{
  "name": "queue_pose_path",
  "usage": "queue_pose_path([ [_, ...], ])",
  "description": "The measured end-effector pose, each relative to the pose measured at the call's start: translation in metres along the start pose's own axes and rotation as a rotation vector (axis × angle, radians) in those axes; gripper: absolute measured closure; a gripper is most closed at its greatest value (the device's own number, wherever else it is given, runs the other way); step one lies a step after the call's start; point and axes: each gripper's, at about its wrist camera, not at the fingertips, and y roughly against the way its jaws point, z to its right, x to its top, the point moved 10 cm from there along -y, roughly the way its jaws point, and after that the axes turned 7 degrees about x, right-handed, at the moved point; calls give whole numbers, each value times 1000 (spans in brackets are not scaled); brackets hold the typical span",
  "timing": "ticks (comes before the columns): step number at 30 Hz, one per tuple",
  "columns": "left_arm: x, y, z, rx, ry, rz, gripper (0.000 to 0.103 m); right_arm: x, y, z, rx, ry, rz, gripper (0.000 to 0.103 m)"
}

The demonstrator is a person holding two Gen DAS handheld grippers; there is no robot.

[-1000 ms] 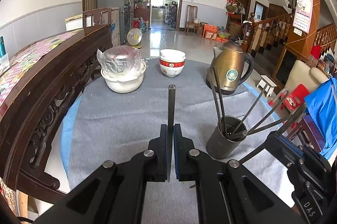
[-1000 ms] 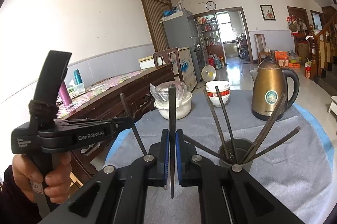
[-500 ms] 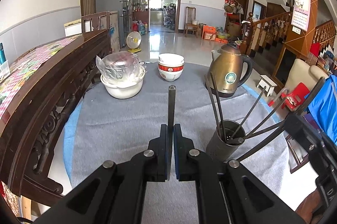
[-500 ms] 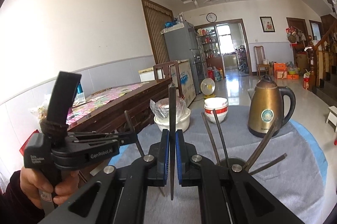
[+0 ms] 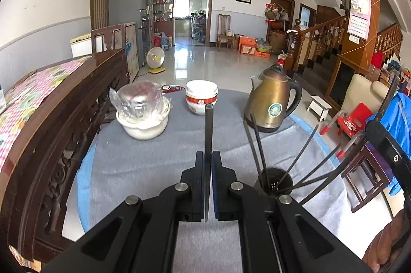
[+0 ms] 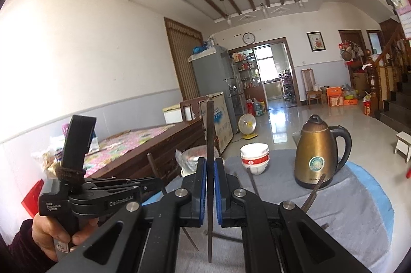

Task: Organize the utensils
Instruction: 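Move the held chopstick over the grey cup with the right tool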

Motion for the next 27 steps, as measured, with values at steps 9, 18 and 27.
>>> queue_pose_path([
  [9, 49, 3, 25, -35, -60, 51, 98, 36, 2, 37, -53, -60, 56, 96],
  [18, 83, 3, 65, -108, -76, 82, 98, 46, -2, 82, -130, -125, 66, 96],
  [27, 81, -11, 110, -182, -84, 64, 98, 15, -11, 110, -210, -127, 11, 96],
])
